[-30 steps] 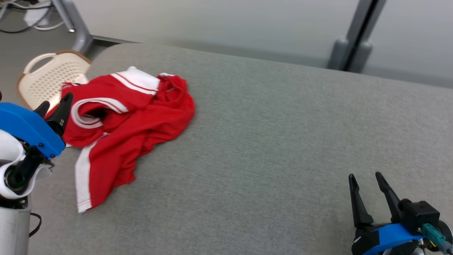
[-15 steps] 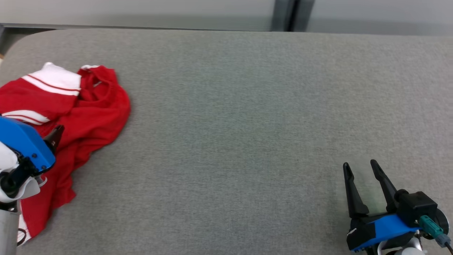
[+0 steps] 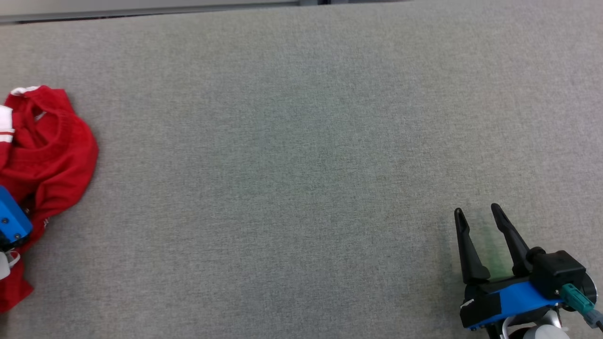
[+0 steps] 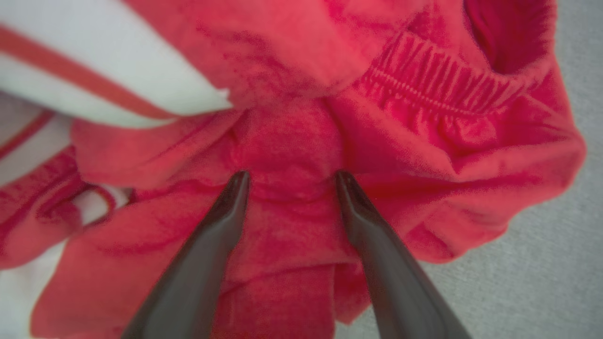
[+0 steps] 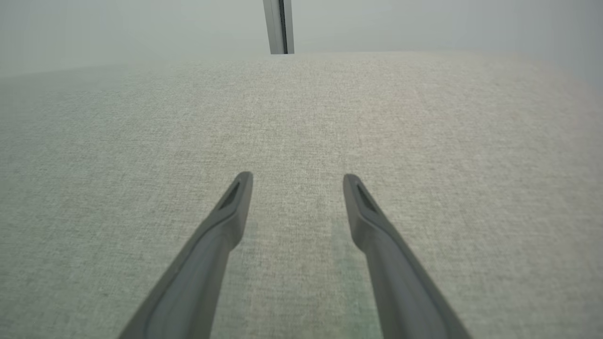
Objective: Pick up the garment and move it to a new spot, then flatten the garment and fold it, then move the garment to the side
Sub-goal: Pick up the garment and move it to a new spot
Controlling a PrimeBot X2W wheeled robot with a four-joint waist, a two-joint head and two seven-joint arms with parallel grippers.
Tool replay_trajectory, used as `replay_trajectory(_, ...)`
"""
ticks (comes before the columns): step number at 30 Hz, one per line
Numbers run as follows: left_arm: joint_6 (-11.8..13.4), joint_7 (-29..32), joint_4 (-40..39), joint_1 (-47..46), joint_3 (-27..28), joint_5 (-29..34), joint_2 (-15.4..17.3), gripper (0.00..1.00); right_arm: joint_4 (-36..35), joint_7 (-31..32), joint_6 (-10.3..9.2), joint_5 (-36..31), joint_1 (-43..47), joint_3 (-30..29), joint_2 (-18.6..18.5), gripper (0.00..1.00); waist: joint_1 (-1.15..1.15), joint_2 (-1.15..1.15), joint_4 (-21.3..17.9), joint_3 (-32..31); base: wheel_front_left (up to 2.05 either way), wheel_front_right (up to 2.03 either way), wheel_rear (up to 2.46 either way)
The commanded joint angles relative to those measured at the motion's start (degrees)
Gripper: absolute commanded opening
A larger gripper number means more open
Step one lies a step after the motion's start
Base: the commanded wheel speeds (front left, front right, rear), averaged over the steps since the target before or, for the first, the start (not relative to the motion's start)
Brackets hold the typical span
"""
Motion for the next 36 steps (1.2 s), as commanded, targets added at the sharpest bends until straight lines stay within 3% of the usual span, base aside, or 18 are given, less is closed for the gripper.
replay_trajectory(1, 0.77, 1.46, 0.81, 0.4, -0.05, -0.7, -0.23, 1.0, -0.31, -0.26, 0.03, 0.4, -0.77, -0.18, -0.19, 1.0, 0.0, 0.0, -1.33, 1.6, 0.0, 0.0, 0.0)
replay_trajectory(2, 1.24, 2.61, 1.19, 0.65, -0.14, -1.07, -0.59, 0.93, -0.31, -0.36, 0.03, 0.41, -1.0, -0.26, -0.19, 1.0, 0.0, 0.0, -1.44, 1.87, 0.0, 0.0, 0.0)
replay_trajectory(3, 1.43, 4.11, 1.47, 1.0, -0.39, -1.62, -0.98, 0.71, -0.22, -0.43, 0.03, 0.4, -1.15, -0.36, -0.18, 1.0, 0.0, 0.0, -1.48, 1.99, 0.0, 0.0, 0.0)
replay_trajectory(4, 1.69, 4.84, 1.32, 1.18, -0.56, -1.97, -1.51, 0.4, -0.1, -0.46, 0.03, 0.47, -1.19, -0.52, -0.19, 1.0, 0.0, 0.0, -1.46, 2.01, 0.0, 0.0, 0.0)
replay_trajectory(6, 1.94, 4.63, 0.51, 1.1, -0.82, -1.85, -1.79, 0.0, 0.13, -0.63, 0.03, 0.73, -1.33, -0.83, -0.18, 1.0, 0.0, 0.0, -1.22, 1.78, 0.0, 0.0, 0.0)
replay_trajectory(11, 1.63, 2.68, -2.24, -0.37, -0.63, -1.08, -1.25, 0.0, 0.97, -1.1, 0.03, 1.41, -1.85, -0.88, -0.18, 1.0, 0.0, 0.0, 0.38, -0.74, 0.0, 0.0, 0.0)
replay_trajectory(18, -0.69, -0.4, -5.95, -3.44, -0.63, -0.76, -0.33, 0.0, 3.06, -1.84, 0.03, 2.26, -2.15, -0.73, -0.2, 1.0, 0.0, 0.0, 3.05, -7.41, 0.0, 0.0, 0.0)
replay_trajectory(28, -3.46, -0.61, -14.77, -7.25, -1.55, -0.7, 0.81, 0.0, 5.96, -2.47, 0.03, 3.0, 0.9, -1.91, -0.2, 1.0, 0.0, 0.0, 2.84, -16.78, 0.0, 0.0, 0.0)
replay_trajectory(36, -5.81, -2.01, -22.1, -11.81, -5.63, -1.64, -4.33, 0.0, 5.82, -1.91, 0.03, 2.85, 2.34, -2.81, -0.21, 1.0, 0.0, 0.0, 0.41, -21.17, 0.0, 0.0, 0.0)
